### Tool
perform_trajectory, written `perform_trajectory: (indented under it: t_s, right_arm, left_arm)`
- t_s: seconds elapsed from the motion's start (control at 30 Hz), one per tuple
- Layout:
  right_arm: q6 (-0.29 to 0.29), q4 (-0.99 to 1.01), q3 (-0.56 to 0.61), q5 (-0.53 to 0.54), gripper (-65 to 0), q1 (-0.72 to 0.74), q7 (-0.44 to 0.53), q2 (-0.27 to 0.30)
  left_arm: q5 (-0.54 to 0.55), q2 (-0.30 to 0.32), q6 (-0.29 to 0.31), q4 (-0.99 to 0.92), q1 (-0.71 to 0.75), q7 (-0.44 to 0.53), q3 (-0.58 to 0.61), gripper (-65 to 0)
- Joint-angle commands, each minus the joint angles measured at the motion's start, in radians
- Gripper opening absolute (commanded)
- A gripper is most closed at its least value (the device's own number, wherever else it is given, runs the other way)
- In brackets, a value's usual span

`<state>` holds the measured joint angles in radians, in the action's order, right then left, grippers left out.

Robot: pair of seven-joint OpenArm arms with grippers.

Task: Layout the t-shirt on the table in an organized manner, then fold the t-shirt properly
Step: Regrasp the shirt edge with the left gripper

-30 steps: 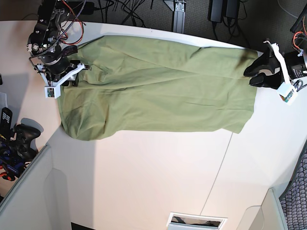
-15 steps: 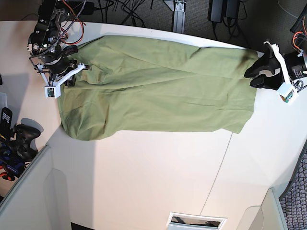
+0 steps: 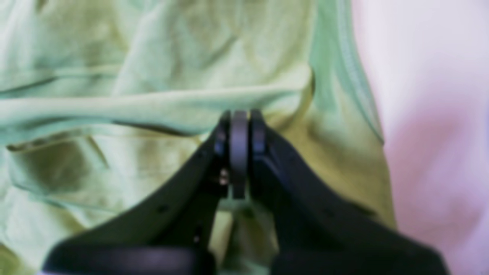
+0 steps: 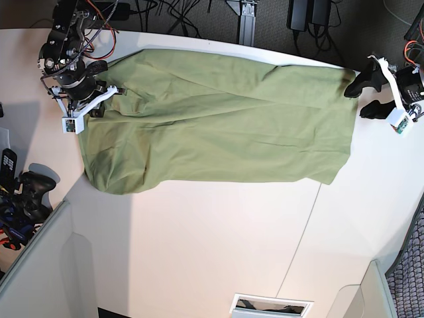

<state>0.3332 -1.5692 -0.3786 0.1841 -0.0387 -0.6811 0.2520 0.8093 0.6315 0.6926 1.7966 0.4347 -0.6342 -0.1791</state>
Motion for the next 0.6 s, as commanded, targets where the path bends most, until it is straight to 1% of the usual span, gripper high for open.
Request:
perform_trajectory:
  t_s: [0.0,0.13,0.23,0.37,0.57]
  right_arm:
    - [0.004,-0.015,-0.005,0.014,-65.0,0.013,0.022,0.014]
    - [0.004,-0.015,-0.005,0.015,-65.0,0.013,0.022,0.014]
    - [0.004,-0.015,-0.005,0.015,-65.0,0.013,0.023,0.014]
    - [0.004,-0.015,-0.005,0.016,-65.0,0.013,0.022,0.014]
    - [0.004,-0.015,-0.005,0.016,-65.0,0.013,0.023,0.014]
  left_arm:
    - [0.016,0.011,0.006,0.006,-0.005,0.021,-0.010,-23.3]
    - [0.011,-0.015,0.006,-0.029,-0.005,0.021,-0.010,-23.3]
    - [-0.027,-0.032,0.006,-0.053,-0.011,0.037,-0.010,-23.3]
    - [-0.032,-0.033,0.006,-0.057,-0.037,0.035,-0.010,-23.3]
    - [-0.029,-0.034,0.006,-0.057,-0.038,0.036,-0.002,-23.3]
